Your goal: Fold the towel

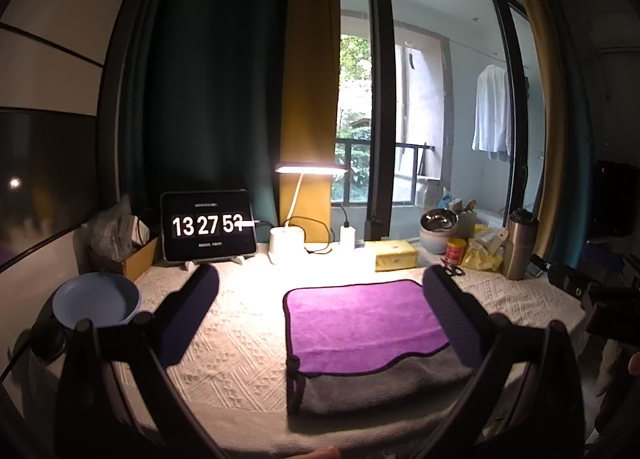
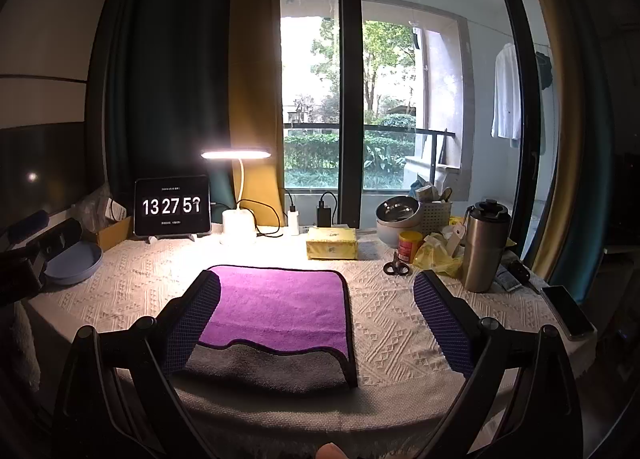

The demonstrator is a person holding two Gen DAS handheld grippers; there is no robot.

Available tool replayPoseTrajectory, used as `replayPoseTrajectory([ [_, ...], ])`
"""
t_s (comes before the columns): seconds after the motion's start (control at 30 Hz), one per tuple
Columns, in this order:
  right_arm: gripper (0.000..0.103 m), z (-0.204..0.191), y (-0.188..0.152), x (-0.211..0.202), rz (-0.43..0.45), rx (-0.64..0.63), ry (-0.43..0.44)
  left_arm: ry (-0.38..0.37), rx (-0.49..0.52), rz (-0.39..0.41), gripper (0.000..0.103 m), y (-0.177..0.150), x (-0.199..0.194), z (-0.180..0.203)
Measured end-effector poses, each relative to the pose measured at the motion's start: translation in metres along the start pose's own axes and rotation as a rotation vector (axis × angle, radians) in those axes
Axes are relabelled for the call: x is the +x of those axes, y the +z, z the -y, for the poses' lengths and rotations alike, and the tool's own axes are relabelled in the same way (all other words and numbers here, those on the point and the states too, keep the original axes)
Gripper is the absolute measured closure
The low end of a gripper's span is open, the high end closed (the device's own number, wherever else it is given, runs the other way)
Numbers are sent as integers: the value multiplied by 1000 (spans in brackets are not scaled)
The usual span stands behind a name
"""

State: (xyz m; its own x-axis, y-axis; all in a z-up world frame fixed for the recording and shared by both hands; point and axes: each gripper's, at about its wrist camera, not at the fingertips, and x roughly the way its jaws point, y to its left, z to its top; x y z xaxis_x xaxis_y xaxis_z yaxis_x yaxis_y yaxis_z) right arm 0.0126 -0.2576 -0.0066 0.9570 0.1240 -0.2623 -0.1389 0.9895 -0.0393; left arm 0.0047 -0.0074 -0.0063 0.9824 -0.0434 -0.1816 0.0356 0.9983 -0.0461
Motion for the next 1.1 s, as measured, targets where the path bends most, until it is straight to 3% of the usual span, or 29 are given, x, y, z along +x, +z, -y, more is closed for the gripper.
replayPoseTrajectory([
  [1.1,4,2,-4,6,-15,3,0,-5,-3,-7,0,-4,1,3],
])
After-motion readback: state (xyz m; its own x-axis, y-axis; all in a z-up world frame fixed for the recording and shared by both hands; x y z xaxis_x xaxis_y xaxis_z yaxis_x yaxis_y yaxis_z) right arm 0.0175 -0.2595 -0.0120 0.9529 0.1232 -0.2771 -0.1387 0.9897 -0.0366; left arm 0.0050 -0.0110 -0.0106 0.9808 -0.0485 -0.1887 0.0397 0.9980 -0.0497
